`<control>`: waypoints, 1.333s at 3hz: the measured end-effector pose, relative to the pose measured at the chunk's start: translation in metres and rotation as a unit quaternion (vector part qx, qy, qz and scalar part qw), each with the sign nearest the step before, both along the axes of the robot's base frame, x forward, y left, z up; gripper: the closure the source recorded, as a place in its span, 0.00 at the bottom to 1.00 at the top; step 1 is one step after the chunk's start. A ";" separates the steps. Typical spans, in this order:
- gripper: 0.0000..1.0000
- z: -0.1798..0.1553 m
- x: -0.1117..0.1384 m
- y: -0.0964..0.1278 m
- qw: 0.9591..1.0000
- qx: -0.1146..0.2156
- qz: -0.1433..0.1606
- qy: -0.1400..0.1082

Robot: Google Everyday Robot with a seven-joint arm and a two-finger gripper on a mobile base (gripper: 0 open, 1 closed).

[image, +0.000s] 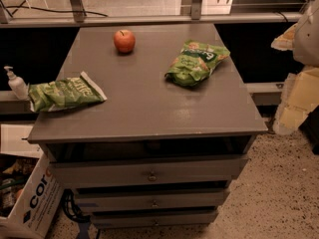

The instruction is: Pick green rice chip bag

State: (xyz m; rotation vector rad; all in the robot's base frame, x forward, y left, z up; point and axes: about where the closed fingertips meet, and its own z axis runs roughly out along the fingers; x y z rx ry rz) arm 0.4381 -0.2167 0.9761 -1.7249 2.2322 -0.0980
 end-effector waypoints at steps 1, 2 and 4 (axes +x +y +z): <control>0.00 0.000 0.000 0.000 1.000 0.000 0.000 0.000; 0.00 -0.005 0.013 0.000 1.000 0.017 -0.005 -0.014; 0.00 -0.040 0.099 -0.003 0.994 0.076 -0.040 -0.069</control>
Offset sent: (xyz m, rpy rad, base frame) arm 0.0363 -0.0026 -0.0182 0.0963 -0.0591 -0.0233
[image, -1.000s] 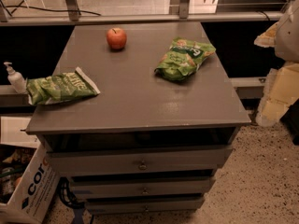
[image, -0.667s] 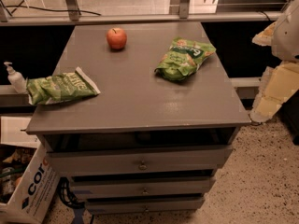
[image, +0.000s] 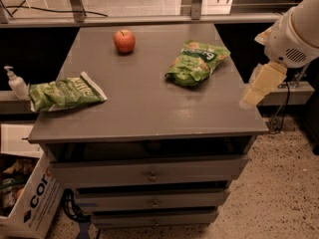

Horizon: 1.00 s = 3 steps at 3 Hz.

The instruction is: Pick green rice chip bag

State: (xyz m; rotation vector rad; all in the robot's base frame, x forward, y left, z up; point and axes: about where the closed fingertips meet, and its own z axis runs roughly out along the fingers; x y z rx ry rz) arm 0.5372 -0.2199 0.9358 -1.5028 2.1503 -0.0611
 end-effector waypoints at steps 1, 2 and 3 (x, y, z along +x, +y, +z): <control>0.00 -0.002 0.047 0.005 0.999 0.041 -0.009 -0.033; 0.00 -0.004 0.086 0.018 0.994 0.094 -0.020 -0.058; 0.00 -0.004 0.086 0.018 0.994 0.094 -0.019 -0.058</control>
Offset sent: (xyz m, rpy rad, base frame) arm 0.1307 0.0268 0.0000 0.3281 -0.1795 -0.0745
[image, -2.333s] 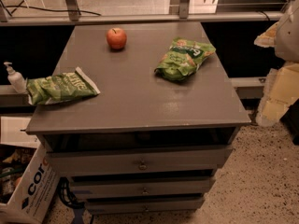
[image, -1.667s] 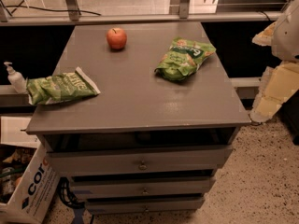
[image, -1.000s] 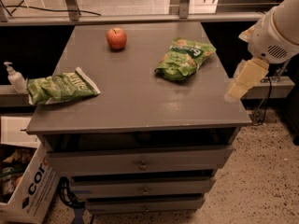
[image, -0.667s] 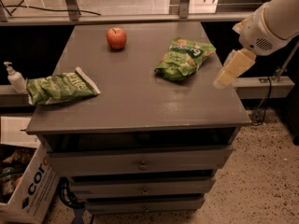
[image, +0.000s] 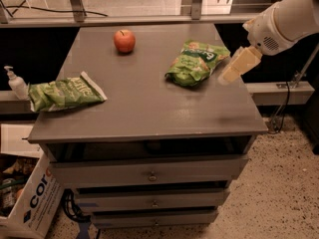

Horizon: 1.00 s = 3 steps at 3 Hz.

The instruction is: Pick green rice chip bag

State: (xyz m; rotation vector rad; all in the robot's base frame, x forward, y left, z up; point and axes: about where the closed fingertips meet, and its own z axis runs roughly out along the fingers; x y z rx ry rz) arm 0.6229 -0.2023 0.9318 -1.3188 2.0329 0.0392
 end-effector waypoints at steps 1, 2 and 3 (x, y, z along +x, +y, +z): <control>0.00 0.000 0.002 -0.001 1.000 0.008 -0.002 -0.001; 0.00 -0.009 0.018 0.007 1.000 0.023 -0.004 -0.007; 0.00 -0.030 0.044 0.023 0.999 0.042 -0.014 -0.005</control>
Offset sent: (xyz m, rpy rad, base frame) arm 0.0433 0.0163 -0.0206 0.0913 -0.0397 -0.0222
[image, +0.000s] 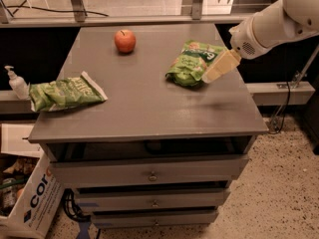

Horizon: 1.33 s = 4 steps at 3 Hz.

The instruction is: Pick green rice chip bag

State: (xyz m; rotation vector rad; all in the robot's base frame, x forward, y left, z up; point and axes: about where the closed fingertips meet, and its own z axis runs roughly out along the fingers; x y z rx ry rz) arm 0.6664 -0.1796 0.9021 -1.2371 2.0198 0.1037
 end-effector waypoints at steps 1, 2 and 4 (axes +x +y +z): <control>0.00 -0.020 0.019 0.019 1.000 0.022 -0.005 0.008; 0.00 -0.039 0.031 0.034 0.999 0.037 -0.011 0.019; 0.41 -0.058 0.038 0.051 0.998 0.056 -0.010 0.024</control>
Offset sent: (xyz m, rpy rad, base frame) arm 0.0445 0.0462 -0.0579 0.1085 0.0579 -0.0466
